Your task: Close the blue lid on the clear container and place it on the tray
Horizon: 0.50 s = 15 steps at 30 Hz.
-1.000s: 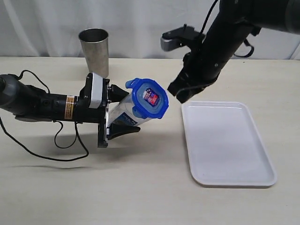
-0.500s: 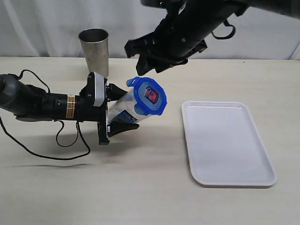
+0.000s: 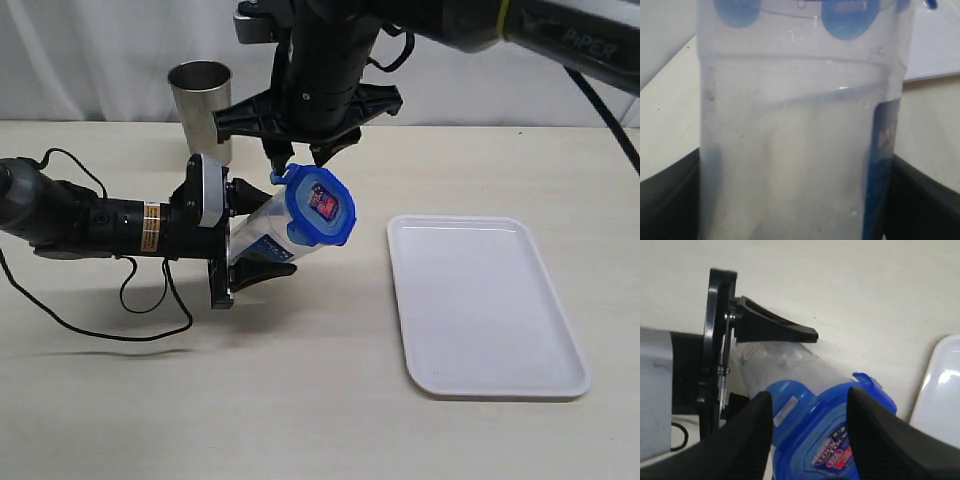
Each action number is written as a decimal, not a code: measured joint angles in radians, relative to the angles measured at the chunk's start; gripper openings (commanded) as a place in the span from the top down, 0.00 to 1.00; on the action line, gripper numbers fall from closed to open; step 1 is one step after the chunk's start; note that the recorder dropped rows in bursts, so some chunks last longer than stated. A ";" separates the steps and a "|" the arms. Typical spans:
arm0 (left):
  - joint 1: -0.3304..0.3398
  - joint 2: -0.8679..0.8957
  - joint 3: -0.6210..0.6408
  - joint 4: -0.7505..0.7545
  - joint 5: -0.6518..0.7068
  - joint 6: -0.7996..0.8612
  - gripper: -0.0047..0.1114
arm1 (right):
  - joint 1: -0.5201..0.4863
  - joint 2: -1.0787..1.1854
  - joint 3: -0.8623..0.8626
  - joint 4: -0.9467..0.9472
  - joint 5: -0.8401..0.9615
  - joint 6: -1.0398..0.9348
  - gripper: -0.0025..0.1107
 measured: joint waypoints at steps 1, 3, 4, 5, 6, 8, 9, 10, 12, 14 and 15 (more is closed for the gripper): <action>0.000 0.000 0.000 0.000 0.000 0.000 0.96 | -0.003 0.007 -0.023 -0.005 0.005 0.044 0.58; 0.000 0.000 0.000 0.000 0.000 0.000 0.96 | -0.005 0.005 -0.038 -0.012 0.005 0.098 0.58; 0.000 0.000 0.000 0.000 0.000 0.000 0.96 | -0.005 0.005 -0.040 -0.020 0.005 0.129 0.58; 0.000 0.000 0.000 0.000 0.000 0.000 0.96 | -0.005 0.005 -0.042 -0.022 0.005 0.157 0.58; 0.000 0.000 0.000 0.000 0.000 0.000 0.96 | -0.005 0.005 -0.044 -0.022 0.005 0.180 0.58; 0.000 0.000 0.000 0.000 0.000 0.000 0.96 | -0.005 0.012 -0.044 -0.012 0.005 0.204 0.58; 0.000 0.000 0.000 0.000 0.000 0.000 0.96 | -0.005 0.017 -0.044 -0.002 0.007 0.211 0.58; 0.000 0.000 0.000 0.000 0.000 0.000 0.96 | -0.005 0.023 -0.044 0.008 0.008 0.217 0.58; 0.000 0.000 0.000 0.000 0.000 0.000 0.96 | -0.005 0.042 -0.044 0.024 0.017 0.228 0.58; 0.000 0.000 0.000 -0.002 0.006 0.000 0.96 | -0.005 0.058 -0.046 0.014 0.020 0.243 0.60; 0.000 0.000 0.000 -0.002 0.011 0.000 0.96 | -0.007 0.064 -0.046 0.008 0.020 0.249 0.61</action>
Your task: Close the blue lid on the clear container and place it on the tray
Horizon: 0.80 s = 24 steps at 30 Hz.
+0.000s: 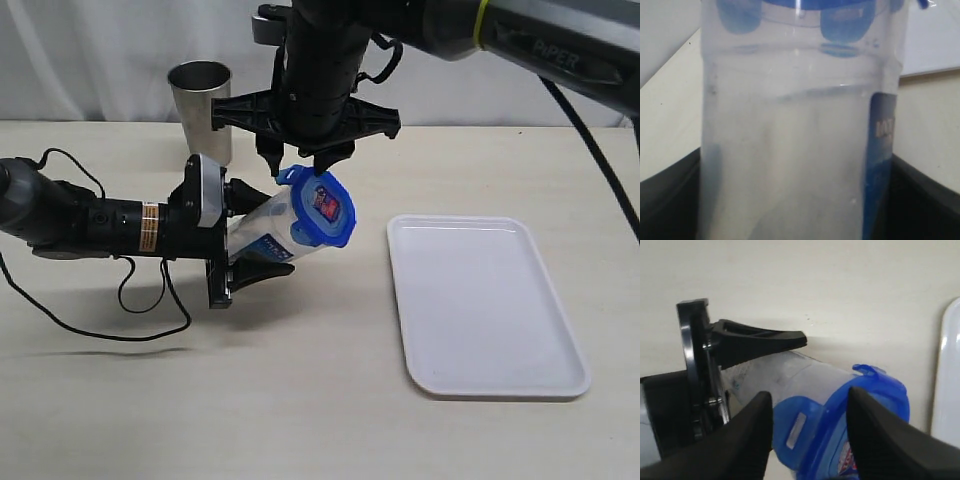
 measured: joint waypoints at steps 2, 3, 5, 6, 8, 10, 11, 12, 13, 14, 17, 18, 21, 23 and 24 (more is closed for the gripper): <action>0.000 0.000 0.000 0.000 0.003 0.000 0.96 | -0.004 0.010 -0.004 -0.004 0.004 0.007 0.65; 0.000 0.000 0.000 0.000 0.003 0.000 0.96 | -0.005 0.011 -0.004 -0.004 0.006 0.007 0.67; 0.000 0.000 0.000 0.000 0.003 0.000 0.96 | -0.005 0.011 -0.004 -0.001 0.009 0.007 0.72; 0.002 0.000 0.000 0.000 0.003 0.000 0.96 | -0.005 0.012 -0.006 -0.001 0.009 0.007 0.73; 0.002 0.000 0.000 -0.002 0.003 0.000 0.96 | -0.005 0.014 -0.010 0.001 0.011 0.002 0.74; 0.002 0.000 0.000 -0.002 0.003 0.000 0.96 | -0.006 0.014 -0.012 0.009 0.013 -0.005 0.74; 0.002 0.000 0.000 -0.002 0.003 0.000 0.96 | -0.009 0.015 -0.012 0.018 0.013 -0.015 0.74; 0.002 0.000 0.000 -0.002 0.003 0.000 0.96 | -0.010 0.015 -0.012 0.025 0.015 -0.025 0.74; 0.002 0.000 0.000 -0.002 0.003 0.000 0.96 | -0.012 0.016 -0.012 0.033 0.017 -0.032 0.74; 0.002 0.000 0.000 -0.002 0.003 0.000 0.96 | -0.014 0.019 -0.015 0.038 0.019 -0.039 0.74; 0.004 0.000 0.000 -0.002 0.005 0.000 0.96 | -0.015 0.030 -0.020 0.045 0.020 -0.053 0.74; 0.006 0.000 0.000 -0.002 0.007 0.000 0.96 | -0.015 0.036 -0.022 0.048 0.020 -0.060 0.74; 0.010 0.000 0.000 -0.002 0.009 0.000 0.96 | -0.015 0.048 -0.027 0.047 0.020 -0.079 0.74; 0.010 0.000 0.000 -0.002 0.009 0.000 0.96 | -0.015 0.048 -0.027 0.046 0.022 -0.082 0.74; 0.010 0.000 0.000 -0.002 0.009 0.000 0.96 | -0.015 0.050 -0.027 0.046 0.022 -0.083 0.74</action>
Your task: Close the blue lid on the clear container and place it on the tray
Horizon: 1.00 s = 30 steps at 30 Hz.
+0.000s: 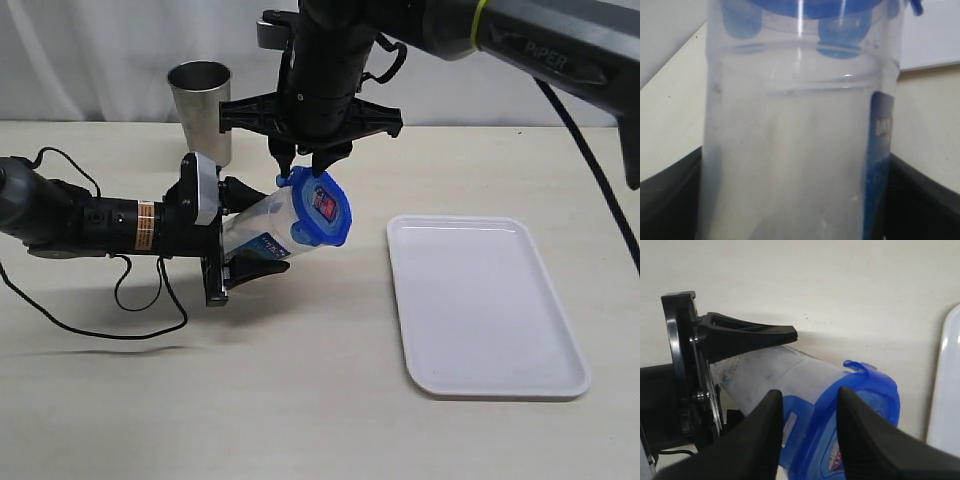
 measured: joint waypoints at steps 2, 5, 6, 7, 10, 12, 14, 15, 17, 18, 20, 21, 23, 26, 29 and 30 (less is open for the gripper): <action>0.000 0.000 0.000 0.000 0.000 0.000 0.96 | 0.002 0.000 0.000 -0.006 0.000 -0.002 0.74; 0.000 0.000 0.000 0.000 0.000 0.000 0.96 | 0.012 0.000 0.000 -0.030 0.002 -0.004 0.74; 0.000 0.000 0.000 0.000 0.000 0.000 0.96 | 0.017 0.000 0.000 -0.038 0.004 -0.004 0.74; 0.000 0.000 0.000 0.000 0.000 0.000 0.96 | 0.021 0.000 0.000 -0.047 0.004 -0.006 0.74; 0.000 0.000 0.000 0.002 0.000 0.000 0.96 | 0.025 0.000 0.000 -0.057 0.004 -0.009 0.74; 0.000 0.000 0.000 0.002 0.000 0.000 0.96 | 0.028 0.000 0.000 -0.061 0.004 -0.012 0.74; 0.000 0.000 0.000 0.002 0.000 0.002 0.96 | 0.029 0.000 0.000 -0.065 0.006 -0.015 0.74; 0.000 0.000 0.000 0.002 0.000 0.002 0.96 | 0.031 0.000 0.000 -0.065 0.006 -0.017 0.74; 0.000 0.000 0.000 0.002 0.000 0.002 0.96 | 0.031 0.000 0.000 -0.068 0.008 -0.018 0.74; 0.000 0.000 0.000 0.002 0.000 0.002 0.96 | 0.031 0.000 0.000 -0.068 0.008 -0.019 0.74; 0.000 0.000 0.000 0.002 0.000 0.002 0.96 | 0.031 0.000 0.000 -0.069 0.008 -0.019 0.74; 0.000 0.000 0.000 0.002 0.000 0.002 0.96 | 0.031 0.000 0.000 -0.069 0.008 -0.019 0.74; 0.000 0.000 0.000 0.002 0.000 0.002 0.96 | 0.031 0.002 0.000 -0.069 0.008 -0.019 0.74; 0.000 0.000 0.000 0.004 -0.002 0.002 0.96 | 0.033 0.008 0.000 -0.071 0.010 -0.019 0.74; 0.000 0.000 0.000 0.004 -0.002 0.002 0.96 | 0.037 0.013 -0.004 -0.082 0.013 -0.019 0.74; 0.000 0.000 0.000 0.004 -0.002 0.002 0.96 | 0.039 0.017 -0.004 -0.089 0.013 -0.020 0.74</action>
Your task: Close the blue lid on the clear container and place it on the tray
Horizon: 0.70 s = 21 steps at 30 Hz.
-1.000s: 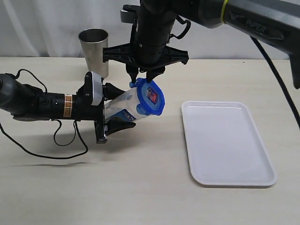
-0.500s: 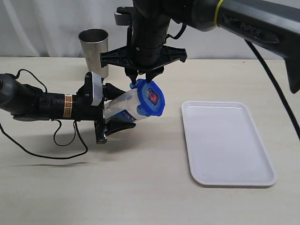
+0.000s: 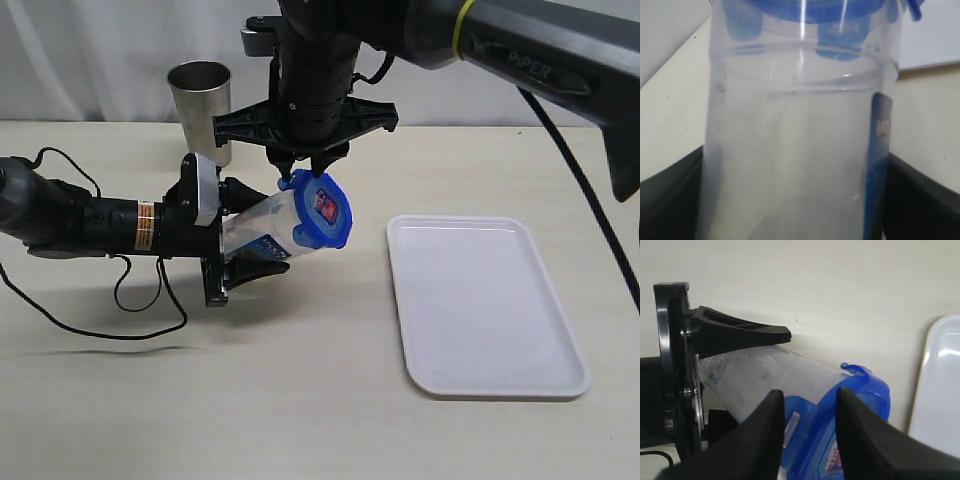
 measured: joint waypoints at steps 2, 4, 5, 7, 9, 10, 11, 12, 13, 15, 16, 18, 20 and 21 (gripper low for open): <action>0.000 0.000 0.000 0.000 0.000 0.000 0.96 | 0.007 0.005 -0.002 -0.014 0.006 -0.002 0.74; 0.000 0.000 0.000 0.000 0.002 0.000 0.96 | 0.011 0.012 -0.004 -0.035 0.016 -0.009 0.74; 0.000 0.000 0.000 0.000 0.002 0.000 0.96 | 0.011 0.021 -0.004 -0.044 0.021 -0.012 0.74; 0.002 0.000 0.000 0.008 0.009 0.003 0.96 | 0.011 0.038 -0.004 -0.066 0.040 -0.018 0.74; 0.006 0.000 0.000 0.023 0.014 0.007 0.96 | 0.009 0.052 0.004 -0.073 0.054 -0.026 0.74; 0.008 0.000 0.000 0.026 0.014 0.010 0.96 | 0.007 0.065 0.009 -0.073 0.064 -0.033 0.74; 0.010 0.000 0.000 0.036 0.012 0.016 0.96 | 0.007 0.075 0.013 -0.067 0.065 -0.041 0.74; 0.010 0.000 0.000 0.039 0.004 0.014 0.96 | 0.007 0.088 0.017 -0.034 0.057 -0.047 0.74; 0.008 0.000 0.000 0.030 -0.007 0.012 0.96 | 0.010 0.090 0.017 -0.002 0.051 -0.057 0.74; 0.010 0.000 0.002 0.032 -0.056 0.010 0.96 | 0.021 0.088 0.009 0.031 0.053 -0.088 0.74; 0.010 0.000 0.002 0.032 -0.065 0.010 0.96 | 0.021 0.086 0.005 0.036 0.053 -0.101 0.74; 0.010 -0.007 0.002 0.012 -0.121 -0.003 0.96 | 0.021 0.061 -0.021 0.024 0.053 -0.137 0.74; 0.004 -0.011 0.000 0.008 -0.112 -0.028 0.96 | 0.022 0.020 -0.034 -0.007 0.035 -0.144 0.74; -0.004 -0.009 0.000 0.012 -0.082 -0.047 0.96 | 0.034 -0.028 -0.043 -0.026 0.011 -0.157 0.74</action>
